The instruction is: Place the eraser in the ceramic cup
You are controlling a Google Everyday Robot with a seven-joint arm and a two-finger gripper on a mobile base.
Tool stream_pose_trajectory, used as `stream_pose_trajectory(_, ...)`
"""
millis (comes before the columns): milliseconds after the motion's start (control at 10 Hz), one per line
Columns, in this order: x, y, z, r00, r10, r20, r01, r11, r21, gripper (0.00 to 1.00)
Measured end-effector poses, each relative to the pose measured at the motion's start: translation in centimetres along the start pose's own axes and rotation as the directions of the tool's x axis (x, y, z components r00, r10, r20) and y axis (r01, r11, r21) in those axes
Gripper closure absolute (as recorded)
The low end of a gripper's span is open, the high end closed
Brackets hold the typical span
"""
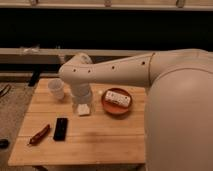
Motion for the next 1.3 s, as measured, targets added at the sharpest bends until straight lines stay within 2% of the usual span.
stream_pose_trajectory(100, 0.1, 0.9, 0.0, 1.000, -0.029, 0.002, 0.029, 0.999, 0.015, 0.35)
stream_pose_trajectory(300, 1.1, 5.6, -0.2, 0.993, -0.113, 0.019, 0.112, 0.993, 0.033, 0.35)
stream_pose_trajectory(500, 2.3, 10.3, 0.1, 0.989, -0.148, 0.013, 0.147, 0.989, 0.017, 0.35)
stream_pose_trajectory(700, 2.9, 14.4, 1.4, 0.987, -0.161, -0.007, 0.161, 0.987, -0.006, 0.35)
stream_pose_trajectory(900, 2.2, 15.8, 3.4, 0.988, -0.150, -0.032, 0.150, 0.989, -0.005, 0.35)
stream_pose_trajectory(1000, 1.3, 16.1, 5.0, 0.989, -0.136, -0.053, 0.136, 0.991, 0.005, 0.35)
stream_pose_trajectory(1300, 0.1, 16.4, 9.1, 0.989, -0.098, -0.111, 0.100, 0.995, 0.012, 0.35)
